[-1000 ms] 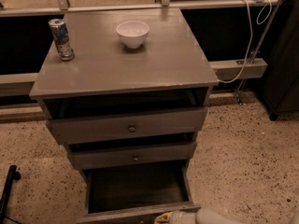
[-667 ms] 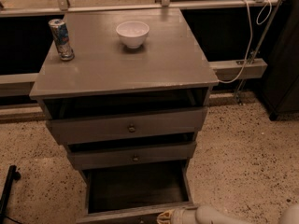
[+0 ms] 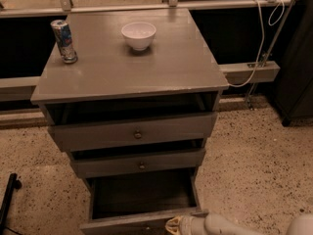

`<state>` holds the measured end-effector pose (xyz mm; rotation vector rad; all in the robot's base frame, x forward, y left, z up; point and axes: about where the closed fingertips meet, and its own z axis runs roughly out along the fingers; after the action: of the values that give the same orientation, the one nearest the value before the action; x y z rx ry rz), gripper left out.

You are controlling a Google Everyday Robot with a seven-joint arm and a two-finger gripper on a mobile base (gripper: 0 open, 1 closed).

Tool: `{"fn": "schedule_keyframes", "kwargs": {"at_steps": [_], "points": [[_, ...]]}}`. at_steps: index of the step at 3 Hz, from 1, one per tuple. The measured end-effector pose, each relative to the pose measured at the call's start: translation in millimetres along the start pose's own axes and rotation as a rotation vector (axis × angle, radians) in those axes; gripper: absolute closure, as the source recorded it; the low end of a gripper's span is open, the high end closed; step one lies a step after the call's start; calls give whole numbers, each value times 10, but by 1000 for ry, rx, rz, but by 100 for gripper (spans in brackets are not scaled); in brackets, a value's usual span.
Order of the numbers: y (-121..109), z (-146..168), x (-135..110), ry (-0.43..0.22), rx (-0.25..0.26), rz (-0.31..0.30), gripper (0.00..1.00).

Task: Close bottom drawer

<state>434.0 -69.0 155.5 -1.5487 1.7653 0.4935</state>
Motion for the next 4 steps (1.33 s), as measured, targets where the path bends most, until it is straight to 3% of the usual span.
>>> {"fn": "schedule_keyframes", "kwargs": {"at_steps": [1,2,3,4], "points": [[-198,78,-75,-7,17,-20,100],[-198,79,-76,-7,17,-20,100],[-177,229,-140,-10,12,-56,100],[-362,521,-87,-34,43,-96,100]]}}
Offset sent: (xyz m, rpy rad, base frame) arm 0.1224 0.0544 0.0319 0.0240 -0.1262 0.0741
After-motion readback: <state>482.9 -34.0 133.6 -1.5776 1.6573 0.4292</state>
